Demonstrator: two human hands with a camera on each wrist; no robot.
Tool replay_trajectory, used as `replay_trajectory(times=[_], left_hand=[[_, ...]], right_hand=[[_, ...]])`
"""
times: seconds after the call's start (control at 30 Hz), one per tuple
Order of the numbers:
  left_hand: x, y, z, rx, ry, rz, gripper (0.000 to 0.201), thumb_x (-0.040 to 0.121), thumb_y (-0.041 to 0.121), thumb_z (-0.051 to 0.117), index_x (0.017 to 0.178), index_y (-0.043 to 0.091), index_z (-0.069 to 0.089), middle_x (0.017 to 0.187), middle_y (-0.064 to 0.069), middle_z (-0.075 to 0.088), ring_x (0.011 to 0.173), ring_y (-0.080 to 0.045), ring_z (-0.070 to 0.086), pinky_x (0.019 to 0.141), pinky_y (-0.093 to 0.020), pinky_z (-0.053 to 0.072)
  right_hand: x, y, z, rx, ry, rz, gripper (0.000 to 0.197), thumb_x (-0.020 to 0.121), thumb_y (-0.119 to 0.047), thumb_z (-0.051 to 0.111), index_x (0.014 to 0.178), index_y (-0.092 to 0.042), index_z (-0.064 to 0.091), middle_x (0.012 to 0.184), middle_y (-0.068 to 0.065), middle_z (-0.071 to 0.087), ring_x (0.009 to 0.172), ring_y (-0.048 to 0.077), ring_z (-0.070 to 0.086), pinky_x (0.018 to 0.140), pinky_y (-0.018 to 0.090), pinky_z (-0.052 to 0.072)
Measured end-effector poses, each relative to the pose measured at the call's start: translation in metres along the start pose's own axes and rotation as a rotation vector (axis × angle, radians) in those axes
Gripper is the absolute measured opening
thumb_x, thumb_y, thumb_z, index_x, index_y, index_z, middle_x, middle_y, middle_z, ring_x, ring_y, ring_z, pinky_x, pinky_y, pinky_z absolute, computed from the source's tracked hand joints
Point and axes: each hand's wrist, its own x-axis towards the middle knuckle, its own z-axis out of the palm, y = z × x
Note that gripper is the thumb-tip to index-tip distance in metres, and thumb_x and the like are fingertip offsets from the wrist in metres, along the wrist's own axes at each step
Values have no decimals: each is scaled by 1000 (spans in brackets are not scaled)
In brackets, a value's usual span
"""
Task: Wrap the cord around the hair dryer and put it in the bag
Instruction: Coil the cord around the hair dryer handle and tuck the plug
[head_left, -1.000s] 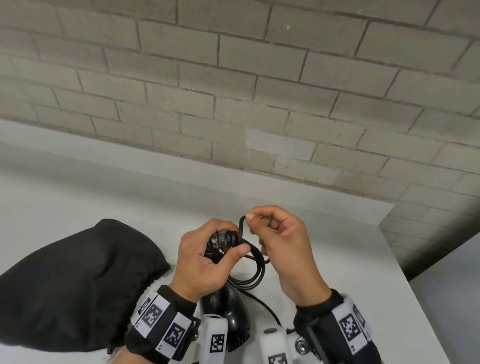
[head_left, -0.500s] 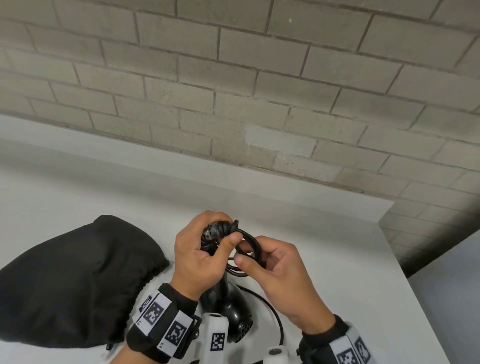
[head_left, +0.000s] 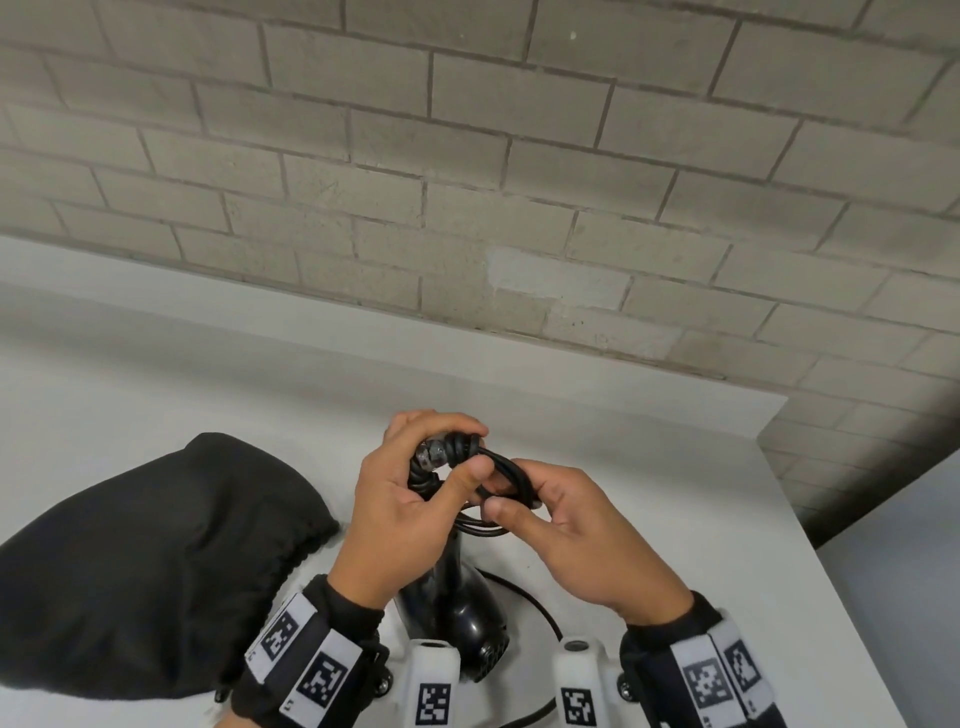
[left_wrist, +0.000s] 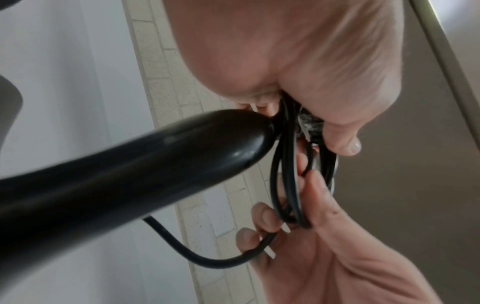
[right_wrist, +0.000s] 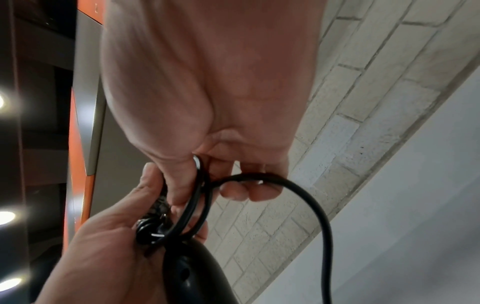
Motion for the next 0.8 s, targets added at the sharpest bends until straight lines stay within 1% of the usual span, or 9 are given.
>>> replay_trajectory(times=[0.07, 0.13, 0.23, 0.3, 0.33, 0.4, 0.53, 0.7, 0.8], left_hand=[[0, 1, 3, -2, 26, -35, 19, 84, 38, 69, 101, 31, 68, 97, -1, 68, 93, -22, 67, 85, -24, 51], [-1, 4, 6, -19, 65, -53, 19, 86, 34, 73, 101, 25, 68, 95, 4, 70, 92, -17, 68, 82, -19, 50], [-2, 10, 12, -43, 150, -84, 16, 87, 24, 73, 100, 17, 68, 91, 11, 70, 89, -7, 67, 79, -10, 47], [-3, 14, 16, -47, 198, -96, 16, 84, 24, 70, 98, 18, 67, 91, 14, 70, 88, -4, 67, 79, -9, 46], [-3, 15, 18, -45, 213, -95, 16, 83, 26, 70, 97, 19, 67, 90, 14, 70, 87, -3, 67, 78, -8, 46], [-4, 17, 21, -44, 232, -89, 16, 82, 27, 69, 96, 19, 67, 90, 14, 70, 85, -2, 66, 77, -8, 46], [-2, 21, 21, -47, 197, -102, 19, 80, 26, 71, 95, 16, 68, 89, 12, 71, 82, 0, 67, 73, -7, 47], [7, 23, 5, -36, 41, -139, 18, 78, 19, 79, 94, 21, 71, 86, 7, 73, 84, -11, 69, 77, -18, 52], [7, 26, 11, -17, 23, -123, 16, 85, 10, 74, 97, 18, 67, 86, 11, 70, 82, -4, 67, 71, -10, 49]], right_hand=[[1, 2, 3, -12, 60, -35, 14, 95, -14, 61, 103, -21, 70, 95, -18, 72, 90, -1, 65, 80, 12, 46], [0, 5, 11, -24, 152, -58, 14, 93, -13, 64, 101, -23, 69, 88, -22, 69, 84, -2, 62, 75, 8, 43], [-2, 14, 23, -100, 413, -84, 24, 84, -20, 76, 104, -26, 63, 100, -17, 65, 98, 5, 60, 82, 11, 43], [-3, 19, 32, -297, 631, -200, 31, 81, -24, 79, 104, -27, 58, 105, -14, 59, 102, 7, 55, 86, 15, 42], [-4, 21, 37, -401, 682, -290, 27, 83, -22, 76, 103, -24, 58, 104, -11, 59, 99, 8, 54, 86, 19, 43], [-4, 23, 48, -564, 656, -404, 18, 90, -14, 66, 107, -17, 61, 102, -5, 64, 93, 13, 55, 81, 25, 47], [-5, 26, 54, -657, 529, -300, 32, 90, 0, 65, 120, -12, 62, 105, -1, 67, 86, 18, 57, 73, 29, 52], [-5, 16, 53, -612, 552, -247, 28, 93, -3, 58, 118, -16, 56, 100, -2, 63, 89, 15, 57, 75, 22, 49], [-3, 11, 56, -574, 576, -197, 24, 98, -17, 45, 120, -21, 53, 100, -5, 61, 89, 11, 56, 74, 18, 48]])
